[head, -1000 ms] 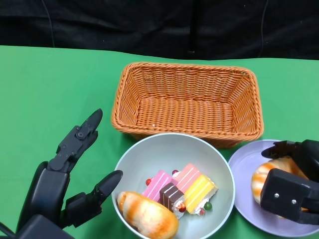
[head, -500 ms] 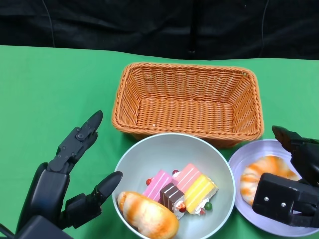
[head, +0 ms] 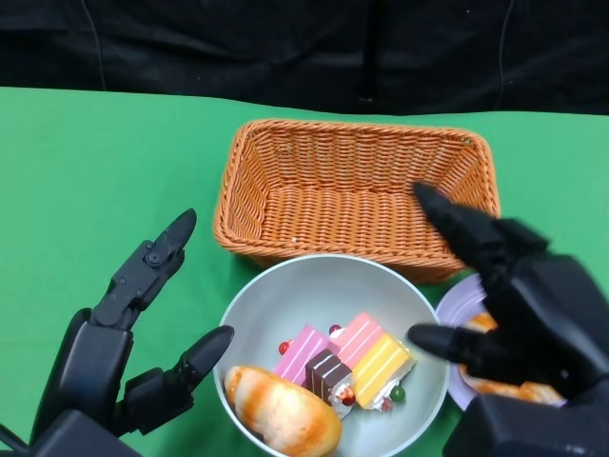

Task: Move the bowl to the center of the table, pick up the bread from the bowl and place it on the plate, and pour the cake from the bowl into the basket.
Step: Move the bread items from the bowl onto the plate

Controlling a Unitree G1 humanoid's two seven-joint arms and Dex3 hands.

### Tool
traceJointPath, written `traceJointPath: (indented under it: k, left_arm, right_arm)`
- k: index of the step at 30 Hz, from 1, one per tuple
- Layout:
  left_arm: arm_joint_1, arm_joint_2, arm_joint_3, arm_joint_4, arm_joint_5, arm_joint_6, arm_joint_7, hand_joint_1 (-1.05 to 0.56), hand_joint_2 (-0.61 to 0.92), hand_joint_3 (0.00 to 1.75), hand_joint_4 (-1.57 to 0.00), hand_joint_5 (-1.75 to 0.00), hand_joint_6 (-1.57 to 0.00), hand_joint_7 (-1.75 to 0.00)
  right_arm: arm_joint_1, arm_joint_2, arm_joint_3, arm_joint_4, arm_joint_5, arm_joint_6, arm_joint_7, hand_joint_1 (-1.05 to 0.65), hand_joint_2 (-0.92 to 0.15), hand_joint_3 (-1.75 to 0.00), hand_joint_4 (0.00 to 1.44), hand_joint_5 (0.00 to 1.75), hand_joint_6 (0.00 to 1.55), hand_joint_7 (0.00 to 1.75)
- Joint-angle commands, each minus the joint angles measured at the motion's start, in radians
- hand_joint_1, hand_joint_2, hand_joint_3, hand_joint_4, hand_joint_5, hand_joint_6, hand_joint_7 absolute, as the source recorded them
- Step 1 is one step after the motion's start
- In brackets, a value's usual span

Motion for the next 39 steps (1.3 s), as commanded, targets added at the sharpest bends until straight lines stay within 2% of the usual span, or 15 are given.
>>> traceJointPath:
  k: [1, 4, 7, 10, 12, 16, 26, 30, 34, 39]
  left_arm:
    - [0.002, 0.004, 0.009, 0.002, -0.003, -0.006, -0.006, -0.62, 0.92, 0.43, 0.0, -0.63, -0.23, -0.01]
    - [0.001, 0.001, 0.009, 0.003, -0.003, -0.005, -0.004, -0.62, 0.92, 0.43, 0.0, -0.64, -0.23, -0.01]
    - [0.001, -0.001, 0.009, 0.002, 0.001, -0.004, -0.003, -0.62, 0.92, 0.43, 0.0, -0.64, -0.23, -0.01]
    - [0.004, -0.006, 0.01, -0.001, -0.002, -0.005, 0.001, -0.65, 0.92, 0.44, 0.0, -0.65, -0.23, -0.01]
    - [0.005, -0.008, 0.01, -0.001, -0.002, -0.005, 0.001, -0.65, 0.92, 0.44, 0.0, -0.65, -0.23, -0.01]
    - [0.004, -0.017, 0.014, -0.011, -0.017, 0.017, -0.005, -0.63, 0.92, 0.43, 0.0, -0.65, -0.23, -0.01]
    - [0.007, -0.029, 0.016, -0.011, -0.004, 0.007, 0.003, -0.65, 0.92, 0.47, -0.01, -0.66, -0.23, -0.01]
    - [0.009, -0.035, 0.017, -0.012, -0.002, 0.006, 0.003, -0.65, 0.92, 0.48, 0.0, -0.67, -0.23, -0.01]
    - [0.014, -0.042, 0.015, -0.017, 0.001, 0.012, 0.005, -0.64, 0.92, 0.48, 0.0, -0.65, -0.23, -0.01]
    - [0.016, -0.048, 0.015, -0.016, 0.007, 0.012, 0.007, -0.64, 0.92, 0.48, 0.0, -0.64, -0.24, -0.01]
  right_arm:
    - [0.01, 0.018, 0.011, -0.026, 0.036, 0.002, 0.027, -0.67, -0.92, -0.2, 0.22, 0.13, 0.05, 0.03]
    - [0.016, 0.045, 0.048, -0.036, 0.086, -0.019, 0.043, -0.65, -0.92, -0.12, 0.17, 0.14, 0.06, 0.04]
    - [0.017, 0.05, 0.053, -0.038, 0.094, -0.019, 0.05, -0.65, -0.92, -0.1, 0.17, 0.17, 0.1, 0.06]
    - [-0.001, 0.046, 0.098, -0.035, 0.117, -0.011, 0.12, -0.65, -0.92, -0.09, 0.25, 0.23, 0.15, 0.09]
    - [-0.003, 0.048, 0.101, -0.036, 0.12, -0.01, 0.134, -0.65, -0.92, -0.09, 0.27, 0.24, 0.17, 0.1]
    - [-0.038, 0.054, 0.162, 0.038, 0.115, -0.025, 0.165, -0.65, -0.92, -0.07, 0.29, 0.27, 0.2, 0.11]
    - [-0.093, 0.068, 0.25, 0.176, 0.101, -0.029, 0.182, -0.65, -0.92, -0.07, 0.27, 0.3, 0.21, 0.09]
    - [-0.1, 0.069, 0.261, 0.193, 0.103, -0.022, 0.186, -0.65, -0.92, -0.08, 0.25, 0.3, 0.21, 0.08]
    - [-0.119, 0.083, 0.303, 0.283, 0.077, -0.043, 0.163, -0.66, -0.92, -0.09, 0.27, 0.33, 0.23, 0.09]
    - [-0.135, 0.09, 0.323, 0.34, 0.068, -0.065, 0.143, -0.65, -0.92, -0.09, 0.28, 0.35, 0.25, 0.09]
